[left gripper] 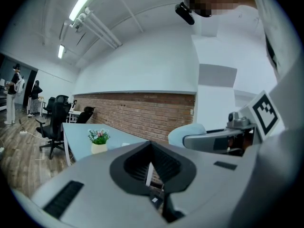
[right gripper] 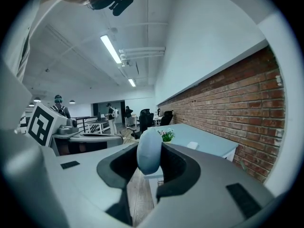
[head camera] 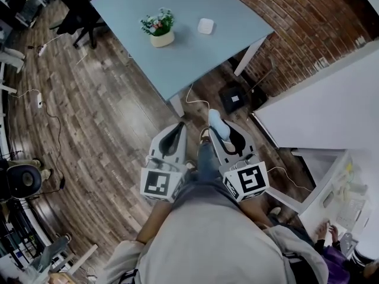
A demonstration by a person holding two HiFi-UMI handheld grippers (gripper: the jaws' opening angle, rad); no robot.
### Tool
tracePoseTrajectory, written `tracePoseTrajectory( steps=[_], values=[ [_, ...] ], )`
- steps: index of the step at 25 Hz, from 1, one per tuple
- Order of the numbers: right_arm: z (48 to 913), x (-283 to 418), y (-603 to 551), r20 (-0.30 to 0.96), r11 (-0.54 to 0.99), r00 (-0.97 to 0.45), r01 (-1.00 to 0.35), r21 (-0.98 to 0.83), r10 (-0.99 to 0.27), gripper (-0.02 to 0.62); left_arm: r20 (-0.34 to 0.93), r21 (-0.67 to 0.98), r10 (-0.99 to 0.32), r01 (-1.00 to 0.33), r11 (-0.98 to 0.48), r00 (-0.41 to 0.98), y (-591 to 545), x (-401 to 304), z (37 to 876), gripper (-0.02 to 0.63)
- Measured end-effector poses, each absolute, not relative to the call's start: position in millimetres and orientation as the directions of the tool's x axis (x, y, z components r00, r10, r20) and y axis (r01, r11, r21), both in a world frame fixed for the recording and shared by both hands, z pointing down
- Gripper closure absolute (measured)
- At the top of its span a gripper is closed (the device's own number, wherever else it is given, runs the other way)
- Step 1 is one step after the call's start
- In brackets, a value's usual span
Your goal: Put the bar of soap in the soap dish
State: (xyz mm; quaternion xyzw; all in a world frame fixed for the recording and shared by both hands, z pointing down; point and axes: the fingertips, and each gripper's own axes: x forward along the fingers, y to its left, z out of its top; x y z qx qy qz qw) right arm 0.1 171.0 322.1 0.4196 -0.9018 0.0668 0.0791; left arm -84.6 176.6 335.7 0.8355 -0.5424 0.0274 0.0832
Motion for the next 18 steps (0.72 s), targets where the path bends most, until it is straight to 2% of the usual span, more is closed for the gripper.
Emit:
tracePoseTrajectory(
  steps=[18],
  values=[
    [321, 14, 50, 0.209, 0.645, -0.642, -0.761, -0.063, -0.737, 0.466, 0.155, 0.103, -0.9, -0.913, -0.395, 0.407, 55, -68, 333, 0.603]
  ],
)
